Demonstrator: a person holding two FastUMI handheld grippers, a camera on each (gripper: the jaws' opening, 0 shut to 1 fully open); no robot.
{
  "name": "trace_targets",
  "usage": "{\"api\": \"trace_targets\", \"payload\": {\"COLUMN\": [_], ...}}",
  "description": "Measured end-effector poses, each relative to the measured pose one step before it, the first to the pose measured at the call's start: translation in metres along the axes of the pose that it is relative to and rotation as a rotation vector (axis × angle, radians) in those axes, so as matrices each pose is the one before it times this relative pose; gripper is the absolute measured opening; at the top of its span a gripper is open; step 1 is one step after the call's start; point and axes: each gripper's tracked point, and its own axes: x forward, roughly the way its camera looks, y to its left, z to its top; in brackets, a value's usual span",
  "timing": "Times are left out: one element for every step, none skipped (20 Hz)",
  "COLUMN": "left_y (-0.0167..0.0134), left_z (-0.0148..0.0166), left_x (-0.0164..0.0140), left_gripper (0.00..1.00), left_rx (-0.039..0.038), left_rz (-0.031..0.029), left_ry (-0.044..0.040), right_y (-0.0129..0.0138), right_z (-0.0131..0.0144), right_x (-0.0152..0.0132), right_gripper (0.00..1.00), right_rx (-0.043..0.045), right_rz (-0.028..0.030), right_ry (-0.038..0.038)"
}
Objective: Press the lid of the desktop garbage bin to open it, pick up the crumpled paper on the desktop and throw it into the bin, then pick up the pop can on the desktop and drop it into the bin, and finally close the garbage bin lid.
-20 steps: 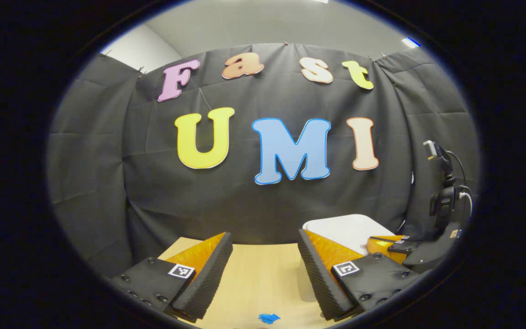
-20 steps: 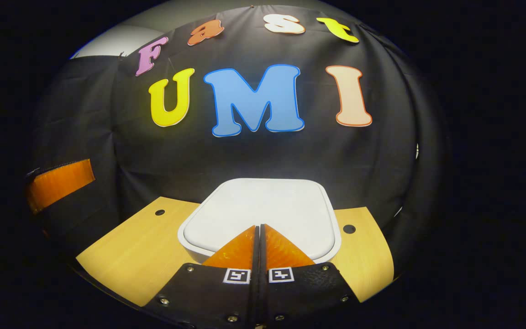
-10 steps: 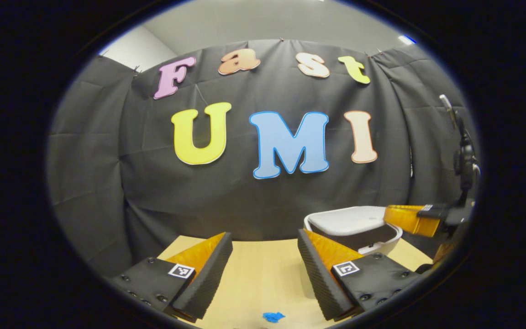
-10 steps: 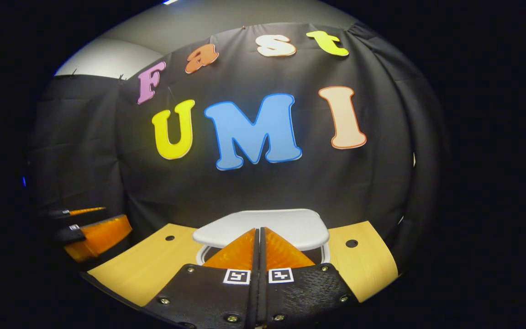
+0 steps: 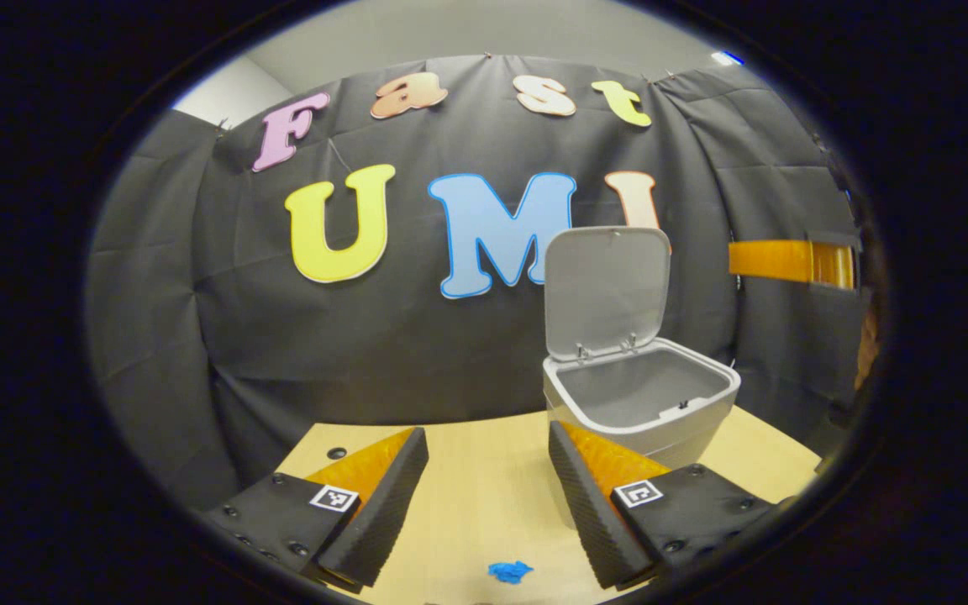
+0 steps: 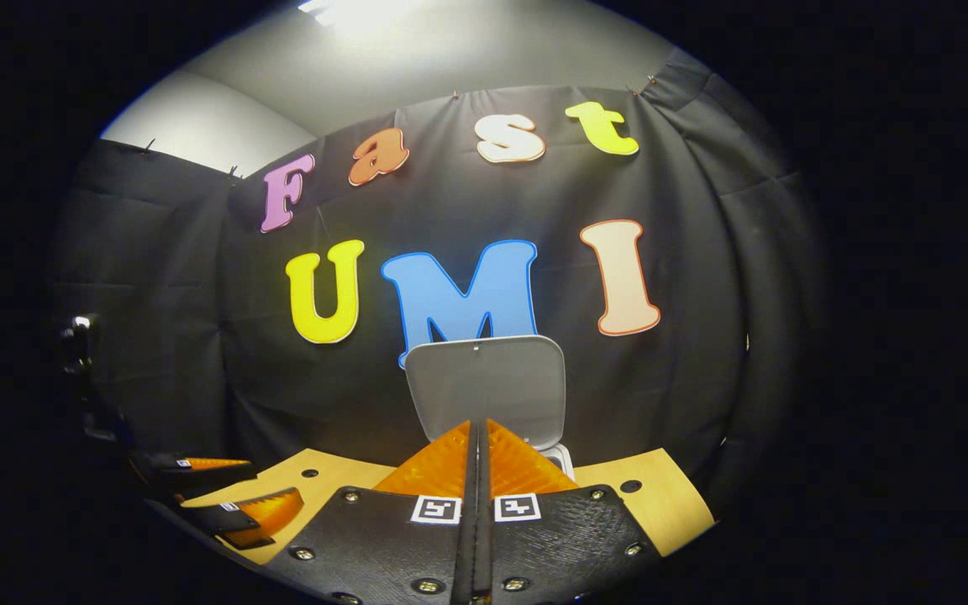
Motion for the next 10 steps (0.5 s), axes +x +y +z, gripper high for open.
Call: {"api": "trace_targets", "payload": {"left_y": [-0.00111,-0.00105,-0.00037,0.00000,0.00066,0.00078,0.00034,0.00096,0.00091,0.00073], "left_z": [-0.01053,-0.01298,-0.01199,-0.01234,-0.01235,-0.01365,-0.01474,-0.01616,-0.01563,-0.01570], "left_x": [0.00208,0.00297,0.00247,0.00292,0.00303,0.00370,0.00335,0.00386,0.00455,0.00442], "left_gripper": [0.98,0.95,0.99,0.95,0.98,0.92,0.99,0.98,0.99,0.95], "left_rx": [-0.00524,-0.00909,-0.01099,-0.01073,-0.00699,-0.00469,-0.00267,-0.00032,-0.00061,-0.00367], "left_rz": [-0.00709,-0.00841,-0.00598,-0.00372,-0.00138,-0.00202,-0.00201,-0.00191,-0.00196,-0.00157], "left_ry": [0.01666,0.02133,0.02248,0.02212,0.02210,0.02292,0.02470,0.02697,0.02865,0.02908], "right_y": [-0.00133,0.00123,0.00025,-0.00141,-0.00091,-0.00067,-0.00139,-0.00022,0.00059,-0.00210], "right_z": [0.00100,0.00256,0.00099,-0.00257,-0.00146,-0.00198,0.00144,-0.00062,0.00119,-0.00050], "right_x": [-0.00059,-0.00182,-0.00138,-0.00158,-0.00089,-0.00228,-0.00228,-0.00087,-0.00255,-0.00146], "right_gripper": [0.04,0.07,0.16,0.23,0.41,0.58,0.63,0.64,0.68,0.68], "right_rx": [-0.00105,-0.00063,-0.00123,-0.00443,-0.00567,-0.00498,-0.00048,0.00437,0.00489,-0.00002], "right_rz": [0.00064,0.00122,-0.00005,-0.00429,-0.00190,-0.00703,-0.00633,-0.00097,-0.00191,-0.00726], "right_ry": [-0.00591,-0.00338,0.00199,0.00474,0.00559,0.00607,0.00073,-0.00178,-0.00215,-0.00297]}}
